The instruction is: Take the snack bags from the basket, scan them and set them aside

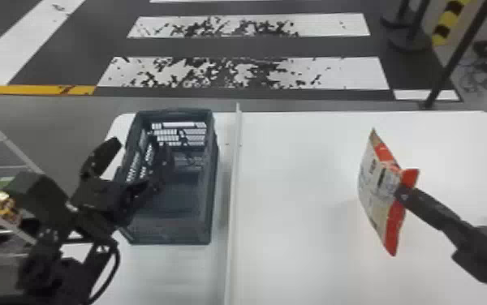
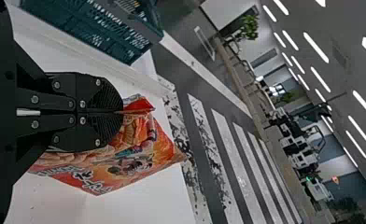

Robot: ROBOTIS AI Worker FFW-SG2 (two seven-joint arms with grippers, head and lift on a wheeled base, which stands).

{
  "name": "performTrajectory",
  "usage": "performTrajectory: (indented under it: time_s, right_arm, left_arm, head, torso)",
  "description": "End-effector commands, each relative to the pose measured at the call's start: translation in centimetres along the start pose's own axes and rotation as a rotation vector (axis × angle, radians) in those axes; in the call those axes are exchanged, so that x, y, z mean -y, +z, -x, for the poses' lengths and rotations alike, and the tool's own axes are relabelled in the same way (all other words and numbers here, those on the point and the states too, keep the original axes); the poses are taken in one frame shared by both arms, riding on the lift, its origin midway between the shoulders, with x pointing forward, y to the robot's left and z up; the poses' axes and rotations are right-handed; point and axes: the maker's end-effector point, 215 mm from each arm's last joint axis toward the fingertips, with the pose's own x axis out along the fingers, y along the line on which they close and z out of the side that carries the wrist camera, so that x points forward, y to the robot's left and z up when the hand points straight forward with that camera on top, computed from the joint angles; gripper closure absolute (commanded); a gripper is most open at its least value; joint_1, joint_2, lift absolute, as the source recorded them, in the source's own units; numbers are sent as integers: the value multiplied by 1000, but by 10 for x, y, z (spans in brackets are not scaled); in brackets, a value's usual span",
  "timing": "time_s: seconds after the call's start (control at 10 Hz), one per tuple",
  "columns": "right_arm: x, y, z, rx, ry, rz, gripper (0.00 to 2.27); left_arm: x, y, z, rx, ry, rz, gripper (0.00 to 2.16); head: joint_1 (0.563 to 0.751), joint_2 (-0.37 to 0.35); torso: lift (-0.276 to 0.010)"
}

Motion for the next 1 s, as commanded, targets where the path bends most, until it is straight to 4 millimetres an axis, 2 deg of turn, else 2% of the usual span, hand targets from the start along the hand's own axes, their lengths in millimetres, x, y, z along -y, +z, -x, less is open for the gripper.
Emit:
performTrajectory:
  time_s: [0.0,0.1,0.2,0.5,0.6,0.8,0.9]
  right_arm:
    - [27,15,21,96,31,-265,2250]
    - [48,15,33,139,13,-358,2250]
    - [68,5,44,161,-36,-415,2250]
    - [124,-51,76,72,-334,-472,2250]
    - [137,-61,83,51,-407,-459,2250]
    - [150,-62,88,59,-478,-432,2250]
    - [147,-53,88,59,-489,-393,1808]
  left_arm:
    - [6,-3,0,-6,-10,-4,53]
    - [9,-2,-1,-5,-14,-6,53]
    - [13,-4,-1,-9,-21,-4,53]
    - [15,-4,-2,-7,-25,1,53]
    - [13,-5,-2,-8,-22,6,53]
    - [14,-4,-3,-4,-27,10,53]
    - [14,-3,-5,-2,-31,9,53]
  head:
    - [695,50]
    - [695,8]
    - [695,-33]
    - [695,-124]
    - [695,-150]
    - [695,-181]
    - [695,-186]
  torso:
    - [-75]
    - [-75]
    - [-75]
    - [-75]
    - [-75]
    - [-75]
    - [-75]
